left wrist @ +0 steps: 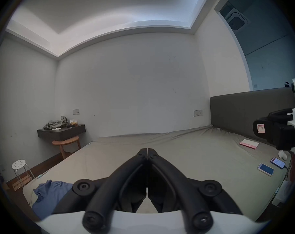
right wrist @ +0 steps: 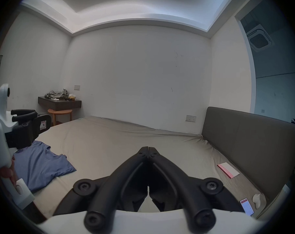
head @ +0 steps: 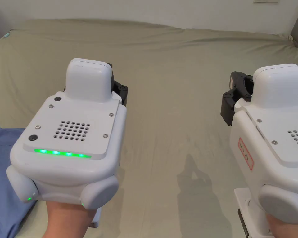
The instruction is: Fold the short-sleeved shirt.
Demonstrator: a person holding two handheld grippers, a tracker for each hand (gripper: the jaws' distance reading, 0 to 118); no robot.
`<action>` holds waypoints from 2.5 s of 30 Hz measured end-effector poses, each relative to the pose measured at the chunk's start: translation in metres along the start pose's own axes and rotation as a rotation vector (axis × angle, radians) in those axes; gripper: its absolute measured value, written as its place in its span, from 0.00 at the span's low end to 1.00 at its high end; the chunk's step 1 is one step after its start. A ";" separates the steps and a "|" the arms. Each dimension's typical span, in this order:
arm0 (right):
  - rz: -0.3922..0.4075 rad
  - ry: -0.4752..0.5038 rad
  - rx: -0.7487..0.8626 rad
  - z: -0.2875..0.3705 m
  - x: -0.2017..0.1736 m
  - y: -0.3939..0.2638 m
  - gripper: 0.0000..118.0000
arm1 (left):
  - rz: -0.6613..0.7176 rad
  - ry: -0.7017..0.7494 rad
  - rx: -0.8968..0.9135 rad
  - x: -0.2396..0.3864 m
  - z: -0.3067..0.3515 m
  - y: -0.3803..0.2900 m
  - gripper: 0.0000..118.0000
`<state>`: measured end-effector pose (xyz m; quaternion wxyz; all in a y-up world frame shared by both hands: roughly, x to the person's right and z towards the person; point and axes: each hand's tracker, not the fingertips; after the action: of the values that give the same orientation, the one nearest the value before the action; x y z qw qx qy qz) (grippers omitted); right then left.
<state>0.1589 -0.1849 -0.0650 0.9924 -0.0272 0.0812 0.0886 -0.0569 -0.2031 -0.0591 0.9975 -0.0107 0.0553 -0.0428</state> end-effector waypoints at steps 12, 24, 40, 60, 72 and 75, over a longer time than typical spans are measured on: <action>-0.020 0.023 -0.007 -0.007 0.003 -0.004 0.00 | -0.008 -0.005 -0.028 -0.002 -0.003 -0.002 0.00; -0.045 0.350 -0.005 -0.030 -0.080 0.000 0.00 | -0.066 0.324 -0.104 -0.101 0.046 -0.007 0.00; 0.009 0.737 0.059 -0.021 -0.213 0.016 0.00 | -0.037 0.662 -0.148 -0.193 0.133 -0.020 0.00; 0.129 0.687 -0.043 -0.050 -0.208 -0.006 0.00 | 0.213 0.509 -0.546 -0.277 0.026 -0.126 0.00; 0.164 0.596 -0.155 -0.087 -0.204 -0.034 0.00 | 0.391 0.461 -0.933 -0.353 -0.071 -0.273 1.00; 0.167 0.586 -0.174 -0.091 -0.204 -0.039 0.00 | 0.359 0.504 -0.945 -0.352 -0.077 -0.282 0.96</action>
<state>-0.0462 -0.2639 -0.1195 0.9099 -0.1298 0.3577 0.1649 -0.4380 -0.4548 -0.0897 0.8319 -0.4361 0.3059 0.1556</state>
